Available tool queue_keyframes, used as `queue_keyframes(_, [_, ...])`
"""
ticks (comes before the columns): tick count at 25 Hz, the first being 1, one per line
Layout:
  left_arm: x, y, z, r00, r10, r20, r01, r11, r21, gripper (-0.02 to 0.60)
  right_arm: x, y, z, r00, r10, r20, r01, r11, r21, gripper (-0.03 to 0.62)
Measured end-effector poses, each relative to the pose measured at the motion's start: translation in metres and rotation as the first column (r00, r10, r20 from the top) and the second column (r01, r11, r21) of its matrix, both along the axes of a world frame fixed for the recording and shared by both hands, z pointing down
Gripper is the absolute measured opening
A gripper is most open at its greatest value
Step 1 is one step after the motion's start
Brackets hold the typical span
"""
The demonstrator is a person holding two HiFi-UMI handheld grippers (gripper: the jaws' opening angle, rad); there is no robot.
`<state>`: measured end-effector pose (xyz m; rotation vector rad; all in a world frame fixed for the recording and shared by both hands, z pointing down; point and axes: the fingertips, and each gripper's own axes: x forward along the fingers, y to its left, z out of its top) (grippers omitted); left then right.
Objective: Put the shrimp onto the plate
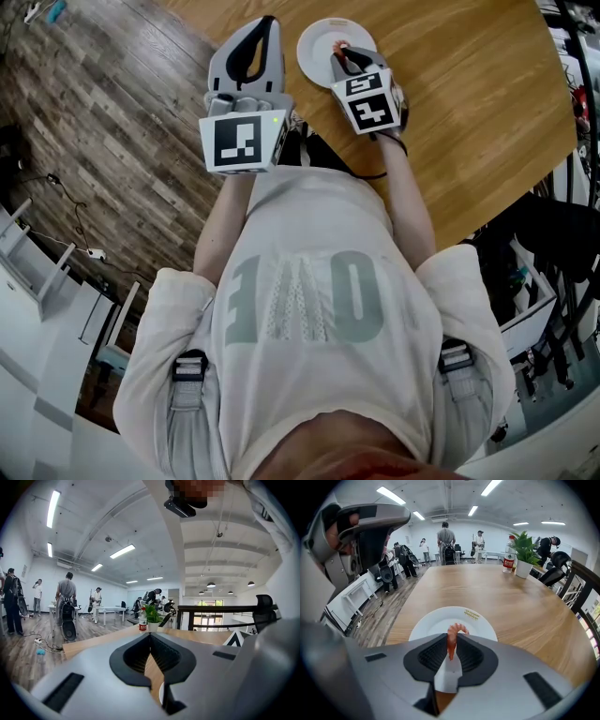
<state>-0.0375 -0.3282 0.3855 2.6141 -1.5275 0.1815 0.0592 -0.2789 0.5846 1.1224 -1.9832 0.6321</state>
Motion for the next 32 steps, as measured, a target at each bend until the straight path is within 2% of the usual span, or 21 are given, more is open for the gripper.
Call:
queue_keyframes(9, [-0.003, 0.001, 0.003, 1.000, -0.010, -0.009, 0.010, 1.000, -0.015, 0.009, 0.001, 0.002, 0.012, 1.000, -0.015, -0.026, 0.015, 1.000, -0.027, 0.067])
queue_keyframes(14, [-0.008, 0.000, 0.003, 0.999, -0.044, 0.004, 0.044, 0.999, -0.030, 0.009, 0.003, 0.003, 0.011, 1.000, -0.011, -0.022, 0.010, 1.000, -0.025, 0.067])
queue_keyframes(28, [-0.006, 0.003, 0.000, 1.000, -0.028, -0.003, 0.028, 1.000, -0.013, 0.009, 0.002, 0.001, 0.012, 0.999, -0.039, -0.019, 0.038, 0.999, -0.021, 0.069])
queue_keyframes(32, [-0.007, 0.004, -0.002, 0.999, -0.040, 0.004, 0.040, 0.999, -0.009, 0.009, 0.008, 0.002, 0.012, 1.000, -0.020, -0.006, 0.020, 0.999, -0.027, 0.118])
